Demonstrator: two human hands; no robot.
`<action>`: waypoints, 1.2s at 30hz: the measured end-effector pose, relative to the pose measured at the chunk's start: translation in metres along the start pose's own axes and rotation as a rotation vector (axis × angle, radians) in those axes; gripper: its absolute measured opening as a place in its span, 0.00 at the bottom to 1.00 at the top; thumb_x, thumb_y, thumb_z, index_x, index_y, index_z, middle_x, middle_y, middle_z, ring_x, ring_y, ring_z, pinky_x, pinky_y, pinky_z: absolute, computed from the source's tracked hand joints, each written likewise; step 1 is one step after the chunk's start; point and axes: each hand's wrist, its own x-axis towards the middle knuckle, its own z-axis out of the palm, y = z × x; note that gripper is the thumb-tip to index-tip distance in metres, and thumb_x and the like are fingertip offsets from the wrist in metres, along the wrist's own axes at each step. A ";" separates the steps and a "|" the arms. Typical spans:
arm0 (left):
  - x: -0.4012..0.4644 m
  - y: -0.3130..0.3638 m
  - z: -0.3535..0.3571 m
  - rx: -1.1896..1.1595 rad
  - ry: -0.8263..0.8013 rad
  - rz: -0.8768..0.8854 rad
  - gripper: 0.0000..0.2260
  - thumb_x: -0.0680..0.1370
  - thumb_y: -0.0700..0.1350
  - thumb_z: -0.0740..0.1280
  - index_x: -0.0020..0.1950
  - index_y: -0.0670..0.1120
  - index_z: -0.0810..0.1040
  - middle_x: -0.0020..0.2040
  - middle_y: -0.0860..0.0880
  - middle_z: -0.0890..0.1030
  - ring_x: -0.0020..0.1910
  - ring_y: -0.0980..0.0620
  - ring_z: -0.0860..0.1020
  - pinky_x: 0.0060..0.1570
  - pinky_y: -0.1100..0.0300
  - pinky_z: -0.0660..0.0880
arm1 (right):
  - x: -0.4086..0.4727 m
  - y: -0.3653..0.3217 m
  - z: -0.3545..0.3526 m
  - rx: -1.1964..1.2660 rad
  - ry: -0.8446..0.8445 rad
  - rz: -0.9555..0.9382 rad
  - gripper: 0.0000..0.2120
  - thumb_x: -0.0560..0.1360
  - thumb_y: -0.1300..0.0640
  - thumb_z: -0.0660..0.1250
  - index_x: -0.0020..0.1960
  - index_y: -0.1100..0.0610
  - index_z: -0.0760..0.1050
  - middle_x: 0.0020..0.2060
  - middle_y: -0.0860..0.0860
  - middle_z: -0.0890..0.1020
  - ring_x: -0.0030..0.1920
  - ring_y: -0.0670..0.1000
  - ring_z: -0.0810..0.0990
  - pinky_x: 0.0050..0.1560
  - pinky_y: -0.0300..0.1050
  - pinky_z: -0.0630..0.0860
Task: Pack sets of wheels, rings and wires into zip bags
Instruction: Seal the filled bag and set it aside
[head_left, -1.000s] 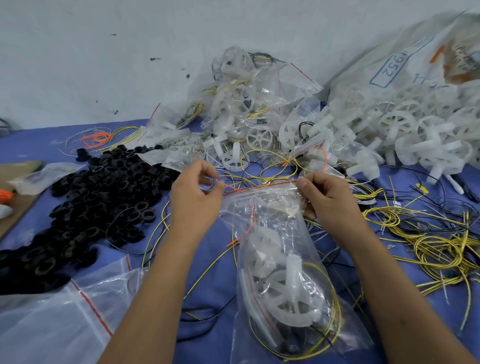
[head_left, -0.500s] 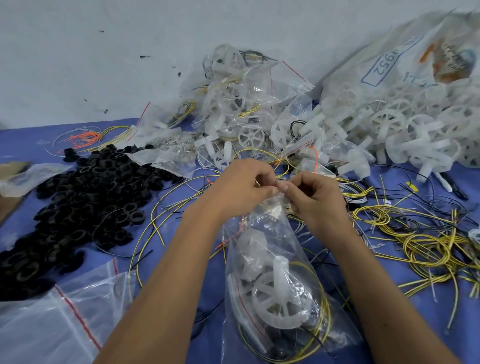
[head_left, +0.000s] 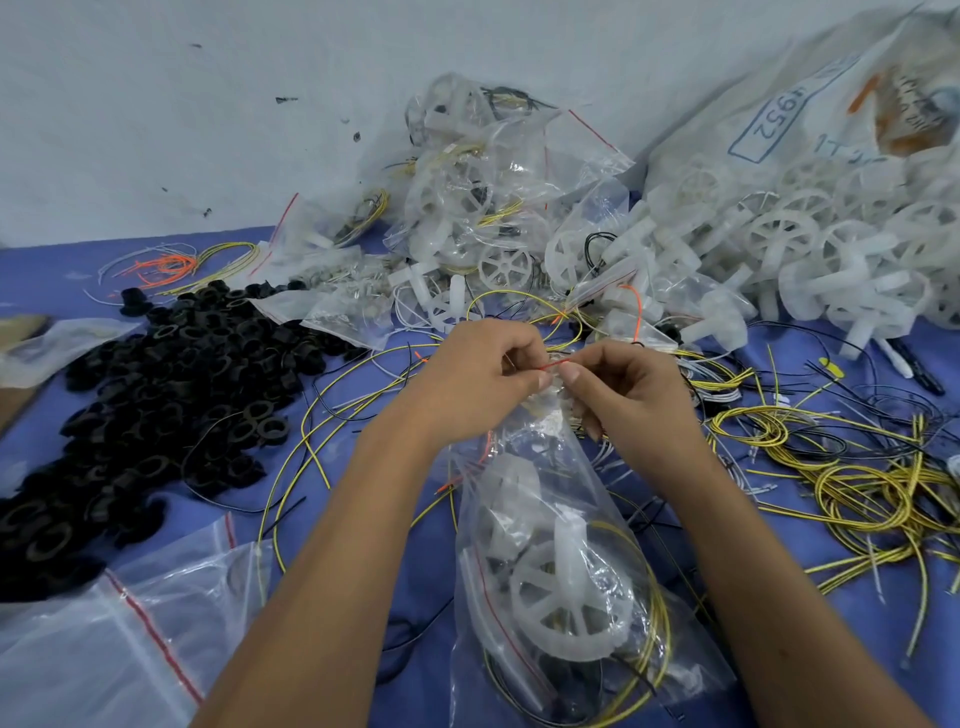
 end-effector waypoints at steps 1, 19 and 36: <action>0.000 0.000 0.000 -0.003 0.002 0.000 0.06 0.77 0.41 0.74 0.42 0.48 0.81 0.37 0.49 0.82 0.36 0.54 0.77 0.40 0.60 0.74 | 0.000 0.000 0.000 -0.003 0.002 0.001 0.10 0.79 0.64 0.70 0.41 0.53 0.82 0.26 0.55 0.77 0.23 0.50 0.71 0.24 0.40 0.69; -0.002 0.002 0.004 -0.059 0.069 -0.028 0.07 0.75 0.41 0.75 0.39 0.49 0.81 0.33 0.53 0.80 0.31 0.58 0.75 0.36 0.66 0.72 | -0.001 -0.001 0.006 -0.012 0.039 0.022 0.10 0.79 0.62 0.71 0.40 0.54 0.81 0.25 0.53 0.74 0.23 0.48 0.68 0.24 0.40 0.66; -0.005 -0.005 -0.005 -0.128 0.013 -0.079 0.10 0.76 0.39 0.76 0.38 0.51 0.82 0.35 0.51 0.83 0.34 0.55 0.77 0.39 0.57 0.75 | -0.001 -0.005 0.005 0.011 0.022 0.035 0.17 0.80 0.61 0.70 0.35 0.47 0.81 0.25 0.43 0.77 0.26 0.41 0.71 0.29 0.35 0.68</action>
